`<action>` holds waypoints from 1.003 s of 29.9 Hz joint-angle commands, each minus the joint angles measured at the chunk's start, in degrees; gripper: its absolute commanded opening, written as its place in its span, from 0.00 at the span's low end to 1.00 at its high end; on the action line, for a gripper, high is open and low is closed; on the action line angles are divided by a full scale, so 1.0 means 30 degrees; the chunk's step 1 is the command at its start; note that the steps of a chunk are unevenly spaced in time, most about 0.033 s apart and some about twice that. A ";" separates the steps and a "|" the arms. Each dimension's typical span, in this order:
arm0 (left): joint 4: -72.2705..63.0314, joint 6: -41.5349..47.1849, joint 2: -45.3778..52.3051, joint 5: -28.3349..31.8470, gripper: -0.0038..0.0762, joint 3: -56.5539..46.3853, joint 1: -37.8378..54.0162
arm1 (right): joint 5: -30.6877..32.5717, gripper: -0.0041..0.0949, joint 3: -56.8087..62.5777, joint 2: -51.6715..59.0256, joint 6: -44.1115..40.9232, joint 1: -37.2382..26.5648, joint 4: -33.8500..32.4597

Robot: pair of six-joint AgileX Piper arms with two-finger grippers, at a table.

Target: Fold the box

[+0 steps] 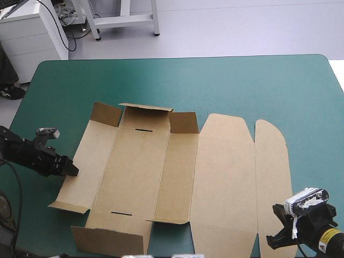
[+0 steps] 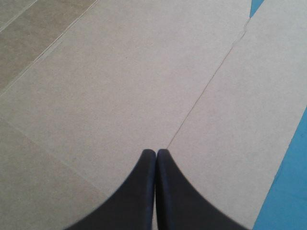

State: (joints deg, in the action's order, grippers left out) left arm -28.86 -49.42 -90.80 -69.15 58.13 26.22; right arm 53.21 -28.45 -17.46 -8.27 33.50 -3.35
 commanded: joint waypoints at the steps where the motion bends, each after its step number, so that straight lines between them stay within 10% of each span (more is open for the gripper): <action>1: -0.1627 -0.0040 -0.0067 -0.1752 0.52 0.0362 0.0036 | -0.1148 0.03 -0.0481 -0.0164 0.0164 -0.0103 -0.0197; 20: -0.4367 -0.0024 -0.0446 -0.1752 0.51 -0.1331 -0.2208 | -0.1234 0.03 -0.0481 -0.0164 0.0164 -0.0103 -0.0335; 30: -0.5259 -0.0591 -0.0446 -0.1752 0.04 -0.1263 -0.3066 | -0.1234 0.03 -0.0481 -0.0164 0.0164 -0.0103 -0.0335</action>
State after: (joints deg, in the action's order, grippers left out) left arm -41.07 -49.68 -94.07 -68.07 53.46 17.57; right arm 52.99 -28.45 -17.46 -8.27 33.50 -3.59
